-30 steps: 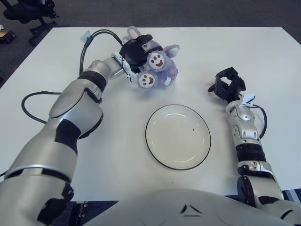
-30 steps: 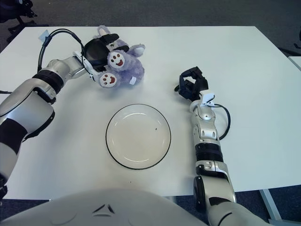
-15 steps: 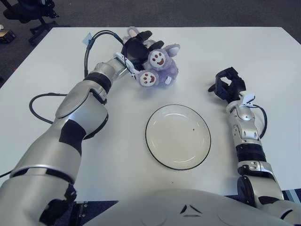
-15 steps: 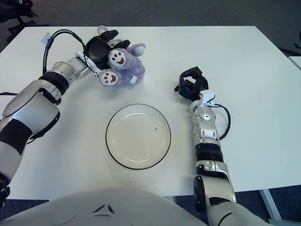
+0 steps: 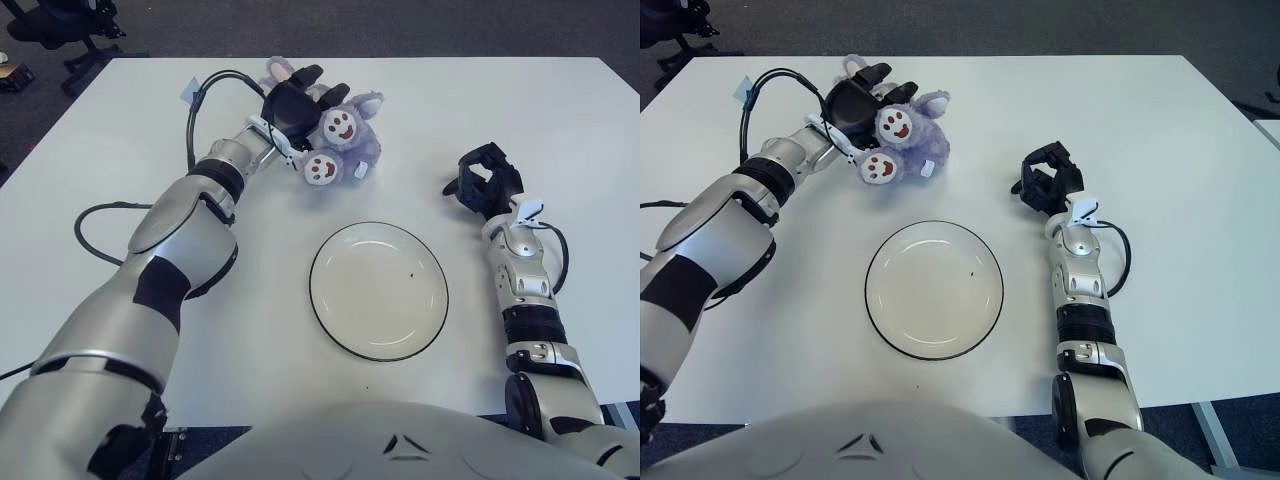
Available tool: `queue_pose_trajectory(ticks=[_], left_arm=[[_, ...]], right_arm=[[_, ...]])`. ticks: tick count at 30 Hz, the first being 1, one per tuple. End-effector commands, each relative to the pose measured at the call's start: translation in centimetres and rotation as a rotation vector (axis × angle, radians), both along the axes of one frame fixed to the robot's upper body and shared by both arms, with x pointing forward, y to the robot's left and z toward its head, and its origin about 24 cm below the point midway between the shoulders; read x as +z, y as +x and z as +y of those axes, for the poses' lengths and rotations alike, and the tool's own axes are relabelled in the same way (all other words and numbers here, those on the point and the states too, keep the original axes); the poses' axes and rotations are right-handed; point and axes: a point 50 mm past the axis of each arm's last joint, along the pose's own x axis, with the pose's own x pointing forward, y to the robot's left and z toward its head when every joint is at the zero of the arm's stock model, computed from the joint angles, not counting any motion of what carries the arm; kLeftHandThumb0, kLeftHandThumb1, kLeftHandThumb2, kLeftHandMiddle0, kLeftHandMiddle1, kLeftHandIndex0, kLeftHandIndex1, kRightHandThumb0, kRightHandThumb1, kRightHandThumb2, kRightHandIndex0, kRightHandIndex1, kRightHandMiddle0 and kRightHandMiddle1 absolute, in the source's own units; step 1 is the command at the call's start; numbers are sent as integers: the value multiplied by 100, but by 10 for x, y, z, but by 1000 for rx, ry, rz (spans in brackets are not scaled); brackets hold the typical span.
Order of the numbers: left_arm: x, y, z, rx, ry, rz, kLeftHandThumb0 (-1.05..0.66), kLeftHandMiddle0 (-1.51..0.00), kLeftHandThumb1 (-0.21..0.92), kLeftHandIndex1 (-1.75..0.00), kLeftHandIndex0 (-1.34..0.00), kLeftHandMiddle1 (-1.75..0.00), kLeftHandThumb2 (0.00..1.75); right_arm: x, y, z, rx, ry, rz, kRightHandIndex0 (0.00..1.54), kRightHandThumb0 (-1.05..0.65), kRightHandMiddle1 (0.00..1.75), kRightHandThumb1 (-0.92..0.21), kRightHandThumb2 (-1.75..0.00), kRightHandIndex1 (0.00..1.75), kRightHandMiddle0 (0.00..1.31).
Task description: Put the doll into the plate.
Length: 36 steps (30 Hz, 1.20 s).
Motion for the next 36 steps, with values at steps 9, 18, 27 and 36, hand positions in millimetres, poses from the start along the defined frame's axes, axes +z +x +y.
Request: queue_pose_trajectory(ticks=[9,18,27,36], left_arm=[[-6,-1,0,17,-25,15,-57,-41,88,-1,-31,0,0],[-8,3,-1,73,102,124,-57,-42,85,-1,-32,0,2],[-12,5,0,119,190,143,-60,-41,86,0,-28,0,1],[-17,6,-2,135,356,205,-63,-41,86,0,-25,0,1]], right_arm=[[-18,-6,-3,14,-4,84,84,-39,175,-64,-89,175,38],[-18,-6,-3,19,-4,85,84,-39,175,-64,-88,175,37],[-19,-5,-3,26,-8,87,83,-39,175,-65,-88,175,37],[-18,-5,-1,34,-18,91,83,-39,175,-65,-87,175,37]])
